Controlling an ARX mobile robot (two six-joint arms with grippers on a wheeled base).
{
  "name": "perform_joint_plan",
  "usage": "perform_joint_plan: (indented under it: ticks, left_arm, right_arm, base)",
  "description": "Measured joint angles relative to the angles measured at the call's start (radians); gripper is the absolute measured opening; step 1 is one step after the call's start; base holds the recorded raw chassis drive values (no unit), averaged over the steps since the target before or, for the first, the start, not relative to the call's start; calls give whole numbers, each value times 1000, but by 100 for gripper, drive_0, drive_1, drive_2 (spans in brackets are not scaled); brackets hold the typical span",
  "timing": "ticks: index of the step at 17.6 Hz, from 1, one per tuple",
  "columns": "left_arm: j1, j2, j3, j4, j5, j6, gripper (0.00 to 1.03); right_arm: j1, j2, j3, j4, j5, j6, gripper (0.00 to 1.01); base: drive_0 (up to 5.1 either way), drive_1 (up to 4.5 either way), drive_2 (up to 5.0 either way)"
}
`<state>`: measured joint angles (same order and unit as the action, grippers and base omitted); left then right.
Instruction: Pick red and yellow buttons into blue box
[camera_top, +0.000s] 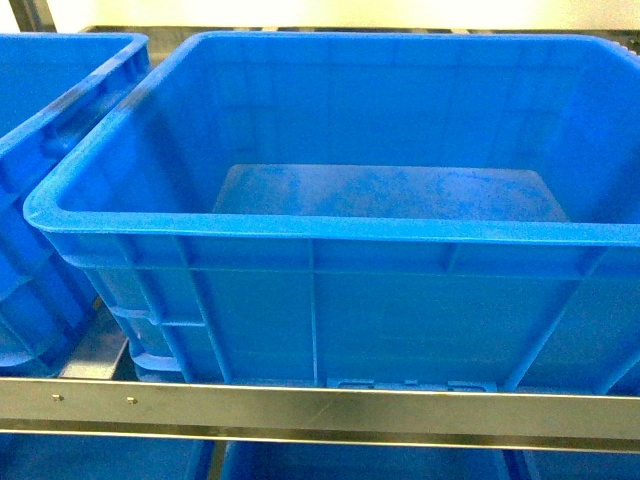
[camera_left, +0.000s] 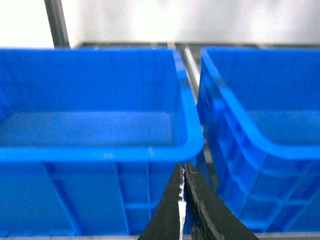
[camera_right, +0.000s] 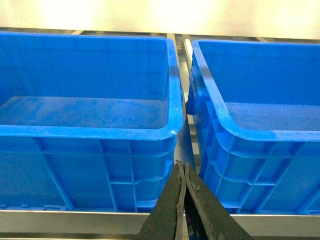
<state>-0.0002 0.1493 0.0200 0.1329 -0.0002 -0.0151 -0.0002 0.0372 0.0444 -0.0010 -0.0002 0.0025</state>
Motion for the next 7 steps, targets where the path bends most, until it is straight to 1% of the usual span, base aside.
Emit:
perform_joint_plan:
  ticks: [1, 2, 4, 7]
  left_arm:
    - [0, -110, -5, -145, 1, 0, 2]
    - [0, -140, -5, -119, 0, 0, 2]
    - [0, -139, -5, -143, 4, 1, 2]
    - [0, -139, -5, -137, 0, 1, 2]
  right_arm:
    - [0, -5, -10, 0, 1, 0, 2]
    - [0, -35, -30, -18, 1, -1, 2]
    - [0, -33, -30, -1, -2, -1, 2]
    - [0, -34, -30, -4, 0, -2, 2]
  base:
    - [0, 0, 0]
    - [0, 0, 0]
    - [0, 0, 0]
    - [0, 0, 0]
